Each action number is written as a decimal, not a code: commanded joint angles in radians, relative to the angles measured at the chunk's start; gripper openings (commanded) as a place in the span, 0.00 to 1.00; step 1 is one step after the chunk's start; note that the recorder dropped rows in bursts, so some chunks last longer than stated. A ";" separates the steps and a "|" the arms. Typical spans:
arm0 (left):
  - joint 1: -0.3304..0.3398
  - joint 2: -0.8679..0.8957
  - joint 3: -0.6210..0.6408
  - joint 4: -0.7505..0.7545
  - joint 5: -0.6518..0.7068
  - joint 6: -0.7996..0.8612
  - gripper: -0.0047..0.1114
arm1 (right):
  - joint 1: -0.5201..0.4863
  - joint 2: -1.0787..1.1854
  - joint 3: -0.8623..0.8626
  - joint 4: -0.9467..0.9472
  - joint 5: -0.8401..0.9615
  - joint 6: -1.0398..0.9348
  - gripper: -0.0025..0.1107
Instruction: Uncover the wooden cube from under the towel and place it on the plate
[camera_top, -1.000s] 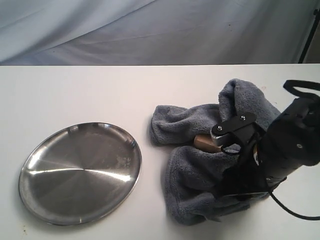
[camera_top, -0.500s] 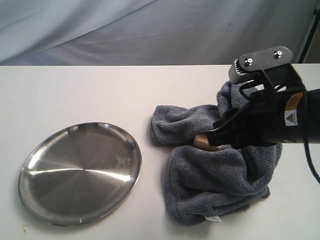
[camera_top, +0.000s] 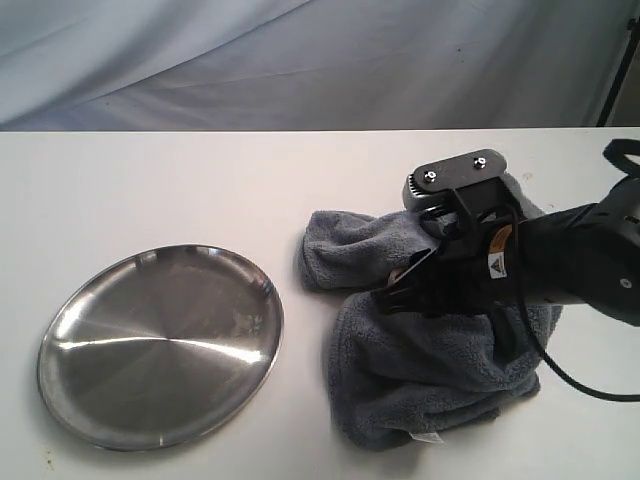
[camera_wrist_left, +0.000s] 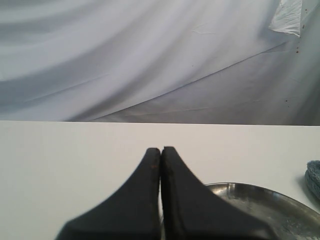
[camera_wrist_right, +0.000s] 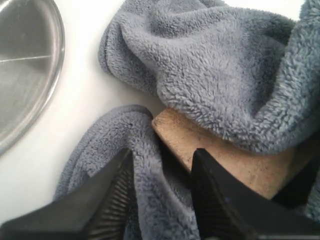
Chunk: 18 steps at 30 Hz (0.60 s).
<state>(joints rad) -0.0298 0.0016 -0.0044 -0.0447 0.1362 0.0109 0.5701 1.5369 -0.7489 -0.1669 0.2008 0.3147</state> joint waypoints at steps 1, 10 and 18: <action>0.002 -0.002 0.004 0.001 -0.001 -0.003 0.05 | -0.004 0.059 -0.035 0.001 -0.040 0.024 0.31; 0.002 -0.002 0.004 0.001 -0.001 -0.001 0.05 | -0.084 0.156 -0.154 -0.008 -0.041 0.031 0.30; 0.002 -0.002 0.004 0.001 -0.001 -0.003 0.05 | -0.307 0.239 -0.197 -0.006 -0.135 0.031 0.30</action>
<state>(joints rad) -0.0298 0.0016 -0.0044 -0.0447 0.1362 0.0109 0.2958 1.7583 -0.9375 -0.1688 0.0906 0.3408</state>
